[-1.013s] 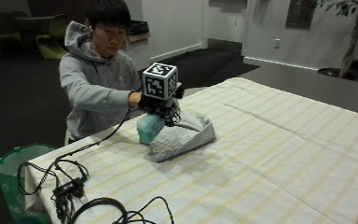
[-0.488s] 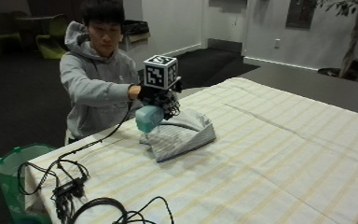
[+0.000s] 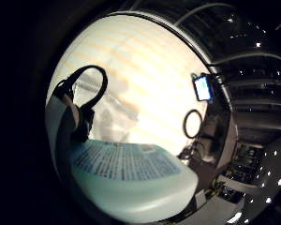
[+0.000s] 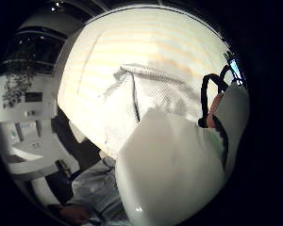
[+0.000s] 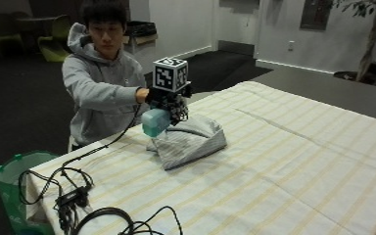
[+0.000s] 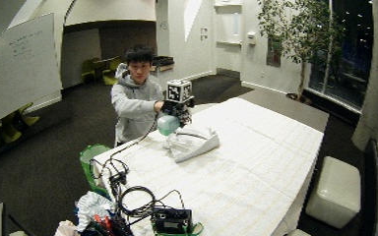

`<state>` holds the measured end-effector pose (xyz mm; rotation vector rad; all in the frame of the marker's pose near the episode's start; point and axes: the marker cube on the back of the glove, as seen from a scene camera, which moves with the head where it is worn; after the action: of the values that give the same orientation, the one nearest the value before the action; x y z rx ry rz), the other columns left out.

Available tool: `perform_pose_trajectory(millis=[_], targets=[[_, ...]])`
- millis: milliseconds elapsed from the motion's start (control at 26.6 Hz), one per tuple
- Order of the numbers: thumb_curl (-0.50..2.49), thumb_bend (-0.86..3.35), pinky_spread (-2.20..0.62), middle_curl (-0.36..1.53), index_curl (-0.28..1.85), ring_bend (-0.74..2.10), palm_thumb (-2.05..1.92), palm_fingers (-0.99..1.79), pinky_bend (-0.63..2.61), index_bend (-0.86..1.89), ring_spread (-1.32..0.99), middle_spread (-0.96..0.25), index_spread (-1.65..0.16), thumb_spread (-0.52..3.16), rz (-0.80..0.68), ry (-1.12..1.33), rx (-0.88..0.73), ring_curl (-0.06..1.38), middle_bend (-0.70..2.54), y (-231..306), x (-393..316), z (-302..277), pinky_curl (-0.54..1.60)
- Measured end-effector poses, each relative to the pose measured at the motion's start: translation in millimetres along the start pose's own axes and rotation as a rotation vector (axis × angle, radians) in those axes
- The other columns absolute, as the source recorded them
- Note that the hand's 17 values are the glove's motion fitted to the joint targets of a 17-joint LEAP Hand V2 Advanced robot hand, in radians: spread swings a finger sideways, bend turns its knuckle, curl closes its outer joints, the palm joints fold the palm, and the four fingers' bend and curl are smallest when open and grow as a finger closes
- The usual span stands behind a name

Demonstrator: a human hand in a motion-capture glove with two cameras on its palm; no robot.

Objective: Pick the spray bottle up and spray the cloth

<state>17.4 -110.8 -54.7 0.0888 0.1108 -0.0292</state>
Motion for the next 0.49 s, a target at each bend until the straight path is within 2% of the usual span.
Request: perform_pose_trajectory(millis=[225,488], targets=[[0.6,-0.03,-0.3,0.47,0.53,0.47,1.06,1.39,0.29,0.53,-0.16,-0.08,-0.15,-0.25,-0.026,-0.22,0.052,0.44,0.6,-0.6,-11.4,17.9,0.41],[0.6,-0.03,-0.29,0.47,0.53,0.48,1.06,1.39,0.29,0.53,-0.15,-0.08,-0.15,-0.26,-0.111,-0.523,0.21,0.44,0.6,8.9,-46.9,-8.3,0.42]])
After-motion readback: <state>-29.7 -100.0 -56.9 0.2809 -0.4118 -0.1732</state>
